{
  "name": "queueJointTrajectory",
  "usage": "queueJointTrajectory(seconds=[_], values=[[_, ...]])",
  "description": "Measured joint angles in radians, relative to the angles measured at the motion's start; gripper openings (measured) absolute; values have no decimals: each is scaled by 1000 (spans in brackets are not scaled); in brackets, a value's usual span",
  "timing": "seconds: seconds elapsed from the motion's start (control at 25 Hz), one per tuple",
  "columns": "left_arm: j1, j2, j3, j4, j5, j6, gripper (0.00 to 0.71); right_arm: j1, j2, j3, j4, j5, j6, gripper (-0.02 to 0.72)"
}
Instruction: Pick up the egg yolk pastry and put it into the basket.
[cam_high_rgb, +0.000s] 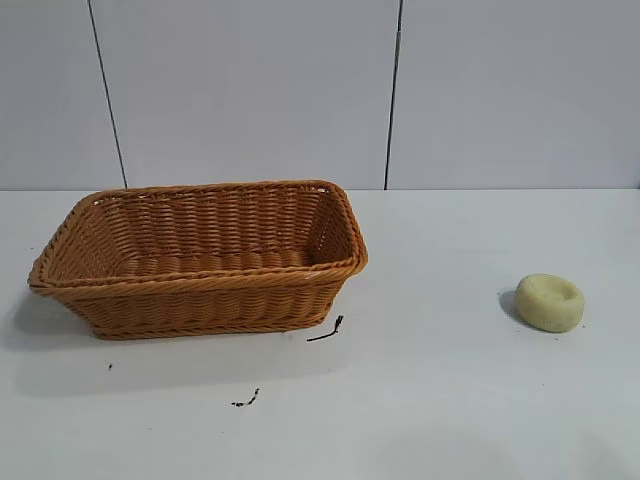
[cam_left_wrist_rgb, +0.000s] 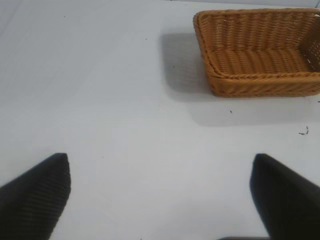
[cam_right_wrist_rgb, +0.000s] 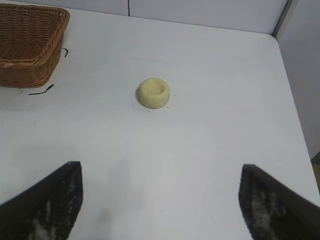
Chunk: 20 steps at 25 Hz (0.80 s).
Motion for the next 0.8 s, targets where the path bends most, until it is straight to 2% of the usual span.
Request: queueJointTrajectory(seconds=[0.36,0.52,0.64,0.8], values=[[0,0,0,0,0,0,696,0,0,0,0,0,0,588],[0,0,0,0,0,0,696,0,19,0,0,0,0,657],[0,0,0,0,0,0,696,0,121,-14,3,-5,0,685],[0,0,0,0,0,0,696,0,346,-89,6,-59,0,694]])
